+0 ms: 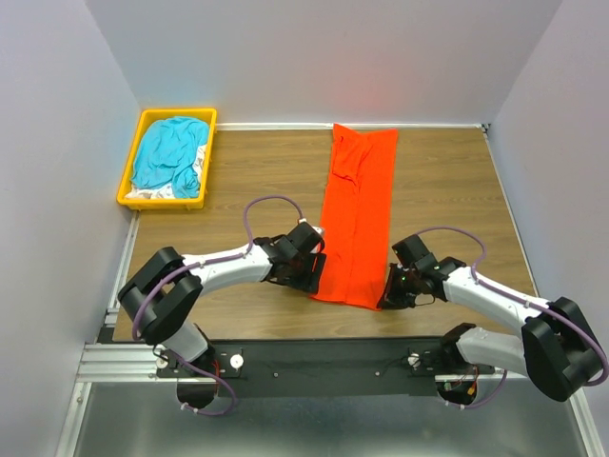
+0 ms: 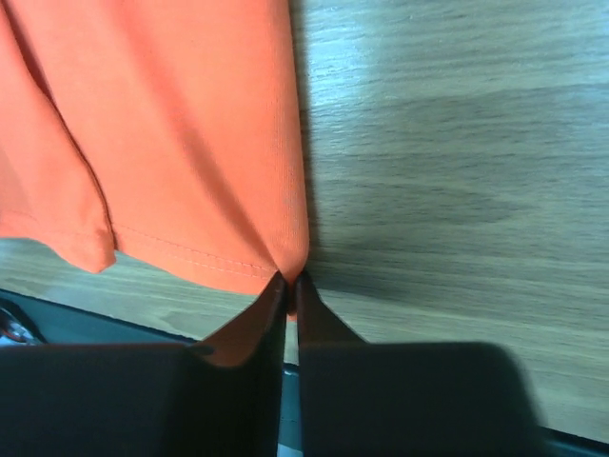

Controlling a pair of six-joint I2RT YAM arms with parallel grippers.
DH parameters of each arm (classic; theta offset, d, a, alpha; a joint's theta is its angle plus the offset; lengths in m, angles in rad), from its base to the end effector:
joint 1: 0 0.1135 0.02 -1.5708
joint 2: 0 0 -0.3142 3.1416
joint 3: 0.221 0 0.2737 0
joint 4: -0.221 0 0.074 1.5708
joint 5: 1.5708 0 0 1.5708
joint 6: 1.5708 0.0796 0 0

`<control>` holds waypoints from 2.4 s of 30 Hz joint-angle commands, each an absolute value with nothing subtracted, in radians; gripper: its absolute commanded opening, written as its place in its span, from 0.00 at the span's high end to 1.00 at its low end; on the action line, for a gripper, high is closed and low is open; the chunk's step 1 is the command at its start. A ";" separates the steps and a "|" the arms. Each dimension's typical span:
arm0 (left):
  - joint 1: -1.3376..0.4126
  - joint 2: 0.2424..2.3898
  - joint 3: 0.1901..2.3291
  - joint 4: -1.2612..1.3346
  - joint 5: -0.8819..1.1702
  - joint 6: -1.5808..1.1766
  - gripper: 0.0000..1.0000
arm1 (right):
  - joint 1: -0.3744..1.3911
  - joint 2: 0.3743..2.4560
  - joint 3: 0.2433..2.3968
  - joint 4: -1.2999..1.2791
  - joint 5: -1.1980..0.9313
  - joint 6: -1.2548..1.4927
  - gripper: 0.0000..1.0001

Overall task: Fold and stack the t-shirts
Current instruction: Fold the tshirt

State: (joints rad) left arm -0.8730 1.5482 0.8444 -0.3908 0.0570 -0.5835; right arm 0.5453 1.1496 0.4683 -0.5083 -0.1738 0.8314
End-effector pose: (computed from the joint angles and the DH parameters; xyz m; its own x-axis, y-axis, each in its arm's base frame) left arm 0.2058 -0.2525 0.1642 -0.9073 0.2259 -0.3547 0.3378 0.8938 -0.2948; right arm 0.1583 0.1121 0.1372 -0.9529 0.2731 -0.1321 0.2051 0.9007 0.3830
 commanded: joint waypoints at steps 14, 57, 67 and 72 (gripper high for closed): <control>-0.934 1.632 0.939 -0.505 -0.021 -0.597 0.48 | 0.560 1.137 0.454 -0.549 -0.100 0.802 0.99; -0.948 1.643 1.084 -0.578 -0.098 -0.599 1.00 | 0.628 1.178 0.751 -0.687 0.171 0.760 0.99; -0.707 1.801 1.377 -0.511 -0.074 -0.404 1.00 | 0.493 1.498 1.132 -0.663 0.281 0.549 0.99; -0.640 1.874 1.465 -0.453 -0.061 -0.379 1.00 | 0.404 1.626 1.267 -0.632 0.275 0.485 0.99</control>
